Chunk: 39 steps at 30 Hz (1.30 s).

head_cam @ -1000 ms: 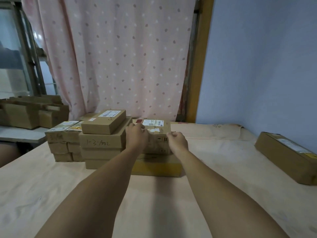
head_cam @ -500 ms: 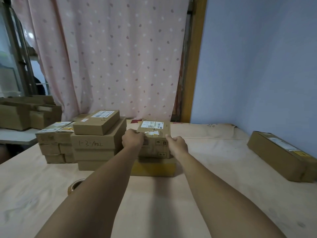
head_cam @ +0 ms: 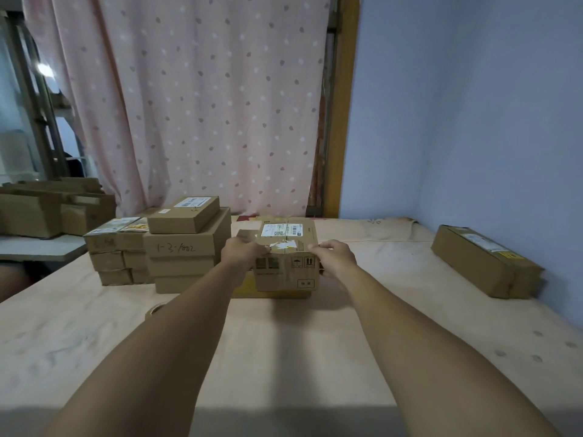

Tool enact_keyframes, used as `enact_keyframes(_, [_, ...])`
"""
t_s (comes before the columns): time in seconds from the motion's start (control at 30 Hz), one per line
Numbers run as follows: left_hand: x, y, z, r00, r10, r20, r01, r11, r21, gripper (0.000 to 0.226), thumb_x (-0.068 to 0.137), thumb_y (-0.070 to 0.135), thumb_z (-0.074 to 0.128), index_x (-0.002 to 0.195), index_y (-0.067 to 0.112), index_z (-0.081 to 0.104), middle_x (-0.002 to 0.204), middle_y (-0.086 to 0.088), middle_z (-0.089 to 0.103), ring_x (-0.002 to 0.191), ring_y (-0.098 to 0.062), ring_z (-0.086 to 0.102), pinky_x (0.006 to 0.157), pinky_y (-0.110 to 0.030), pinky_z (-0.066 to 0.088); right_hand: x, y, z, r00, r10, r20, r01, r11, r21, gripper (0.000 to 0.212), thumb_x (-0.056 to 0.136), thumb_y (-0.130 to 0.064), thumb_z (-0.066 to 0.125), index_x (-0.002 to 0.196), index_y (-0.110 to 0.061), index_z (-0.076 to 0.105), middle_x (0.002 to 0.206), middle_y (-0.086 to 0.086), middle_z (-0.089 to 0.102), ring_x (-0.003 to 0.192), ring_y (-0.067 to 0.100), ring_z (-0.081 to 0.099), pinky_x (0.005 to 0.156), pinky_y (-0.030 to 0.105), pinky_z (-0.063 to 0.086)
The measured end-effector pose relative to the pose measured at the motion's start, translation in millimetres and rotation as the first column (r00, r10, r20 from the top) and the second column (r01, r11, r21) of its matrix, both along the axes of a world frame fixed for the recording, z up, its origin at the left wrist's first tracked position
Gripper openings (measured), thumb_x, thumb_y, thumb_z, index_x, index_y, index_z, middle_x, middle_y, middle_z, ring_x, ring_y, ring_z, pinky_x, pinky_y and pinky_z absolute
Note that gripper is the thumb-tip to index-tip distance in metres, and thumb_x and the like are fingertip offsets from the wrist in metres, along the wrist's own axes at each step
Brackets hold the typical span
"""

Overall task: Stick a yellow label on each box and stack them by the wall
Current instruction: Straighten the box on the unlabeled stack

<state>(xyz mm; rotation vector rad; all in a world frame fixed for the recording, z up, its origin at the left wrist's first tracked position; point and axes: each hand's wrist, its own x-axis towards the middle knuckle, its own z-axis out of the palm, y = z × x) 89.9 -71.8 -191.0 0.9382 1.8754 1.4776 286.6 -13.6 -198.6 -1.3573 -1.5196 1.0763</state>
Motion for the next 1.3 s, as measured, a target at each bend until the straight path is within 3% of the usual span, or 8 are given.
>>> enact_keyframes(0.17, [11,-46,-10,0.999,-0.041,0.029,0.041,0.999,0.024,0.021,0.074,0.019,0.085,0.087,0.006,0.074,0.088,-0.009,0.075,0.086,-0.025,0.071,0.086,-0.045,0.060,21,-49,-4,1.000,0.026,0.002,-0.026,1.000,0.012,0.018,0.093,-0.037,0.068,0.102,-0.022,0.064,0.105,-0.001,0.070,0.100,0.019,0.066,0.091,0.041,0.059])
enact_keyframes(0.3, [25,-85,-18,0.998,-0.058,0.000,0.057,0.997,0.053,0.018,0.076,0.018,0.083,0.083,0.006,0.072,0.089,-0.009,0.074,0.082,-0.022,0.069,0.076,-0.035,0.059,34,-85,-13,1.000,0.025,0.011,-0.025,0.999,0.023,0.021,0.091,-0.038,0.069,0.102,-0.021,0.062,0.107,0.000,0.068,0.102,0.021,0.066,0.090,0.043,0.059])
enact_keyframes(0.47, [39,-118,-30,0.997,-0.080,0.020,0.077,0.990,0.115,0.016,0.077,0.014,0.082,0.074,0.020,0.067,0.091,-0.008,0.075,0.088,-0.025,0.072,0.084,-0.045,0.061,49,-119,-28,1.000,0.019,-0.020,-0.018,1.000,0.021,0.022,0.091,-0.037,0.070,0.104,-0.022,0.062,0.107,0.001,0.069,0.099,0.020,0.068,0.089,0.043,0.060])
enact_keyframes(0.7, [44,-137,-46,0.988,-0.152,0.038,0.151,0.988,0.022,0.023,0.079,0.013,0.082,0.094,-0.001,0.071,0.094,-0.011,0.073,0.085,-0.024,0.070,0.079,-0.040,0.062,65,-136,-42,0.996,0.084,0.018,-0.082,0.994,-0.073,0.027,0.094,-0.035,0.069,0.106,-0.012,0.062,0.108,0.004,0.071,0.099,0.020,0.070,0.086,0.041,0.062])
enact_keyframes(0.83, [39,-128,-59,0.986,-0.165,-0.014,0.164,0.986,-0.037,0.025,0.084,0.020,0.079,0.099,0.002,0.069,0.097,-0.009,0.072,0.089,-0.023,0.069,0.080,-0.039,0.061,56,-131,-44,0.994,0.089,0.061,-0.083,0.991,-0.102,0.024,0.096,-0.030,0.067,0.107,-0.009,0.061,0.110,0.006,0.070,0.099,0.020,0.069,0.084,0.037,0.062])
enact_keyframes(0.97, [35,-116,-67,0.986,-0.137,-0.098,0.131,0.989,-0.068,0.026,0.086,0.024,0.076,0.101,0.006,0.065,0.099,-0.008,0.070,0.091,-0.022,0.066,0.077,-0.036,0.059,42,-123,-38,0.967,0.098,0.233,-0.074,0.991,-0.109,0.012,0.096,-0.025,0.062,0.100,-0.013,0.060,0.110,0.009,0.069,0.099,0.024,0.068,0.084,0.038,0.062])
enact_keyframes(1.13, [14,-111,-62,0.941,-0.182,-0.287,0.133,0.974,-0.182,0.021,0.093,0.025,0.065,0.095,0.005,0.071,0.094,-0.013,0.070,0.089,-0.029,0.067,0.079,-0.042,0.060,23,-112,-24,0.868,0.045,0.495,-0.055,0.998,0.006,0.023,0.091,-0.028,0.063,0.107,-0.013,0.056,0.109,0.008,0.064,0.092,0.024,0.062,0.065,0.030,0.049])
enact_keyframes(1.3, [-48,-124,-47,0.687,-0.248,-0.683,0.085,0.961,-0.263,0.022,0.088,0.008,0.057,0.099,0.011,0.075,0.101,-0.005,0.071,0.093,-0.022,0.064,0.083,-0.038,0.058,-16,-100,-17,0.811,-0.095,0.578,-0.111,0.944,0.310,0.024,0.094,-0.028,0.060,0.116,-0.018,0.059,0.121,0.003,0.057,0.105,0.024,0.057,0.082,0.036,0.051])
